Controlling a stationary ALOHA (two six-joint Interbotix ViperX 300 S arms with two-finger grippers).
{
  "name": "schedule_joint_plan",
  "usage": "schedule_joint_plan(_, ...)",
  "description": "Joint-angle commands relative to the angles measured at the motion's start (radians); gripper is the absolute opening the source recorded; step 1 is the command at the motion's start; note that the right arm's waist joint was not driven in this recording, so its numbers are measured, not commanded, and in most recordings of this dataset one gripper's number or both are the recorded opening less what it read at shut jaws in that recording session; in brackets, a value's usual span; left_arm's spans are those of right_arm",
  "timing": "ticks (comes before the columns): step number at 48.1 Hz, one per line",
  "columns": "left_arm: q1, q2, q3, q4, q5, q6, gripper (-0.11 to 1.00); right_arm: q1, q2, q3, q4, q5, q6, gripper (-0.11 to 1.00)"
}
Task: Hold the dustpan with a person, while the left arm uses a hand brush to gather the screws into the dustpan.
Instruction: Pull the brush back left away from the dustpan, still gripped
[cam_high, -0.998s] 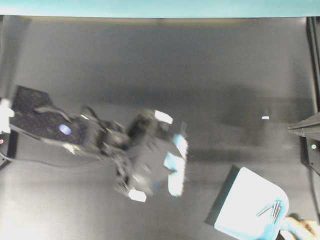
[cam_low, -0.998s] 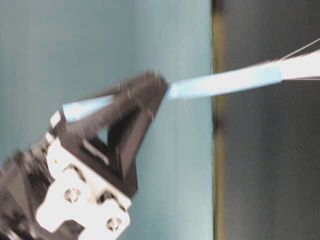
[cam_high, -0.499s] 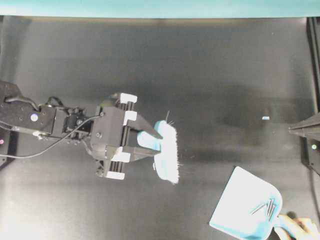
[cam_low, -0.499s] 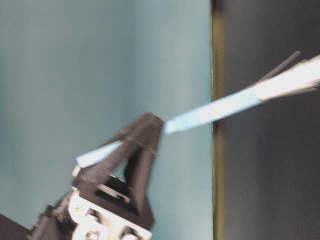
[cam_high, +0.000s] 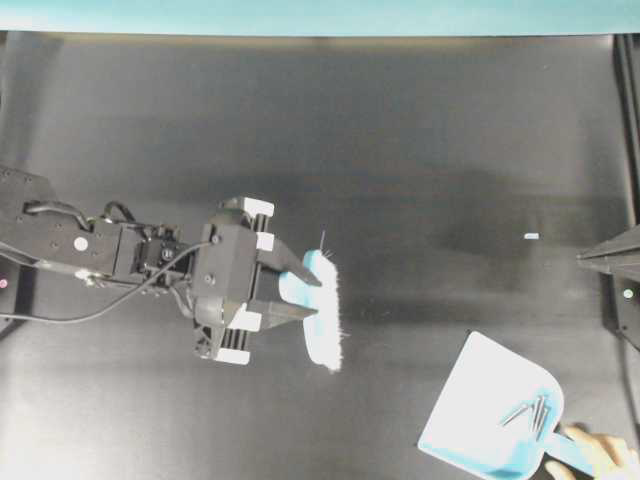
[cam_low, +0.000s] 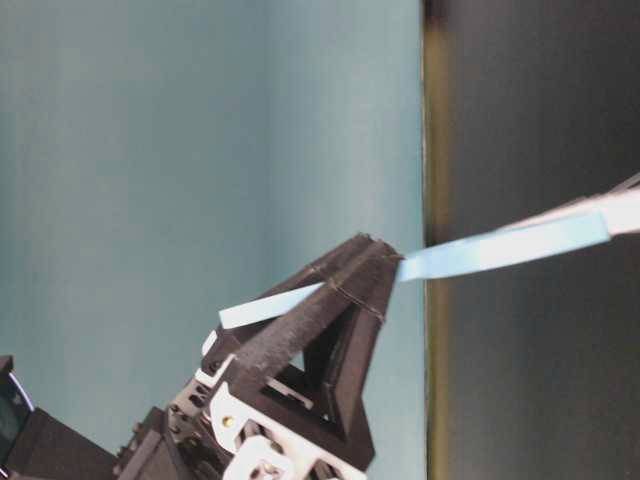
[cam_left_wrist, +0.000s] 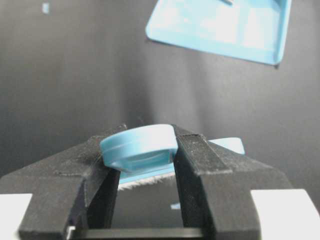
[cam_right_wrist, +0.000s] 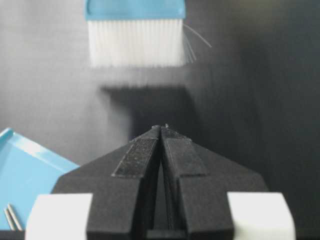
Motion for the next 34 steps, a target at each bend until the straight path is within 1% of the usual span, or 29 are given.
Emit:
schedule_joint_plan(1, -0.009, 0.003, -0.002, 0.0, -0.008, -0.002, 0.36, 0.0, 0.006, -0.006, 0.0, -0.005, 0.008, 0.0)
schedule_joint_plan(7, -0.015, 0.003, 0.015, 0.002, 0.014, 0.005, 0.72, 0.0, 0.006, -0.006, 0.0, -0.005, 0.008, 0.0)
schedule_joint_plan(9, -0.017, 0.003, 0.018, 0.002, 0.025, 0.006, 0.8, 0.0, 0.006, -0.006, -0.002, -0.005, 0.008, 0.0)
schedule_joint_plan(10, -0.017, 0.002, 0.02, 0.002, 0.029, 0.006, 0.82, 0.0, 0.006, -0.006, -0.002, -0.005, 0.008, 0.0)
schedule_joint_plan(23, -0.014, -0.049, 0.029, 0.002, 0.086, 0.017, 0.8, 0.0, 0.006, -0.006, 0.0, -0.005, 0.008, 0.0)
schedule_joint_plan(34, 0.005, -0.167, 0.031, 0.002, 0.14, 0.08, 0.8, 0.0, 0.006, -0.006, -0.002, -0.005, 0.008, 0.0)
